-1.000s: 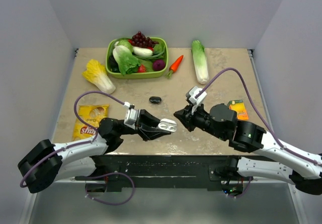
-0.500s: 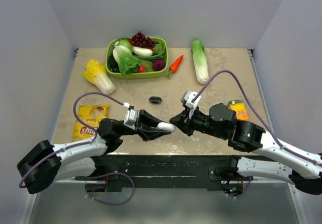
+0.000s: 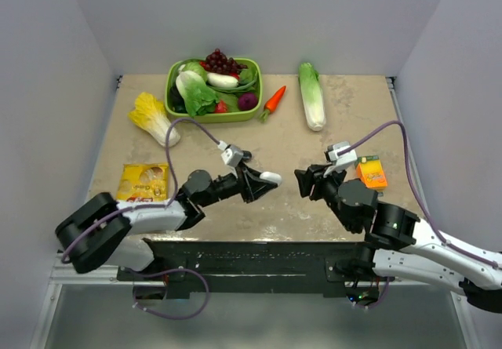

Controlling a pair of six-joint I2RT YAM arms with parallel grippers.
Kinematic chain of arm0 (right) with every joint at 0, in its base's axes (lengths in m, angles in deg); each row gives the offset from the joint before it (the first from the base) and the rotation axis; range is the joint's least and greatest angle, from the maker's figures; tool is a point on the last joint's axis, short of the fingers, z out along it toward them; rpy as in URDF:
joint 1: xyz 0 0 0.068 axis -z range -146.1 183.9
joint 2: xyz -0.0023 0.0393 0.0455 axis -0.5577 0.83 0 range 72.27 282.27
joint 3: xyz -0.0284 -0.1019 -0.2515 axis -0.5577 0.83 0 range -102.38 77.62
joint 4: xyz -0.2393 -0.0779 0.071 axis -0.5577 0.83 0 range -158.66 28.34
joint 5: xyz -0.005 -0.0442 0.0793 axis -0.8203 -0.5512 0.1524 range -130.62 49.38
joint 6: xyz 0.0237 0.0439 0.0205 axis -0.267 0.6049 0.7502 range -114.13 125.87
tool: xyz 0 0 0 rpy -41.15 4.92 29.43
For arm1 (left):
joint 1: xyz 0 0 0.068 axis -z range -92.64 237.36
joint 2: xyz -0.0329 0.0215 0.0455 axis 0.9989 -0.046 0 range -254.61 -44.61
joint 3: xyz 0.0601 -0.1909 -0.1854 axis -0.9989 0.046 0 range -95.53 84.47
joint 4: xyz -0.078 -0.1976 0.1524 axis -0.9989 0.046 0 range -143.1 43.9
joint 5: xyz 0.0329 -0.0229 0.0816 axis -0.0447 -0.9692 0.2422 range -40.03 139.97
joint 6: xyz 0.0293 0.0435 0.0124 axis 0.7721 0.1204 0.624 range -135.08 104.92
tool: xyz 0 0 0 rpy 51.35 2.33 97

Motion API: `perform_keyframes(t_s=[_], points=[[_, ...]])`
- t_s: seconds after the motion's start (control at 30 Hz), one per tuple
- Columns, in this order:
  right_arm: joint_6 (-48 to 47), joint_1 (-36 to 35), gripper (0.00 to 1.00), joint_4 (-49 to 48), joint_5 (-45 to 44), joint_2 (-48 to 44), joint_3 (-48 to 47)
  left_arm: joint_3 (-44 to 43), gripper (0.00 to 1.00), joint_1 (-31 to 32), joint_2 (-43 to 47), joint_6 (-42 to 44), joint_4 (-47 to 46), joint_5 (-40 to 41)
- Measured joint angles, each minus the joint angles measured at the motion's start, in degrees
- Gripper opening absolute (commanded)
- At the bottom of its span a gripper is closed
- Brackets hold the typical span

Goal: Insert the wireless bluetooth earbuds into the charging case
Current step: Place the charging case at the center of the board.

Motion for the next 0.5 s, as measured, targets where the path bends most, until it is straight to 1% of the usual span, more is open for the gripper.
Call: perform_keyframes(t_s=[0.1, 0.23, 0.33, 0.4, 0.43, 0.5], points=[[2.0, 0.0, 0.52, -0.1, -2.0, 0.7, 1.7, -2.3, 0.0, -1.0, -10.2, -4.1, 2.4, 5.2], [3.5, 0.0, 0.53, -0.2, -1.9, 1.6, 3.1, -6.6, 0.0, -3.4, -24.2, -7.6, 3.1, 8.0], [4.3, 0.0, 0.53, -0.2, -1.7, 1.7, 3.4, -8.6, 0.0, -5.0, -31.3, -8.9, 3.2, 9.7], [4.7, 0.0, 0.54, -0.4, -1.6, 1.8, 3.4, -10.4, 0.08, -5.9, -34.4, -9.0, 4.2, 10.4], [4.8, 0.0, 0.54, -0.4, -1.6, 1.9, 3.4, -11.3, 0.17, -6.1, -35.6, -9.0, 4.5, 10.6], [5.0, 0.0, 0.55, -0.5, -1.6, 2.2, 3.4, -13.8, 0.26, -6.8, -37.7, -9.0, 6.0, 11.0]])
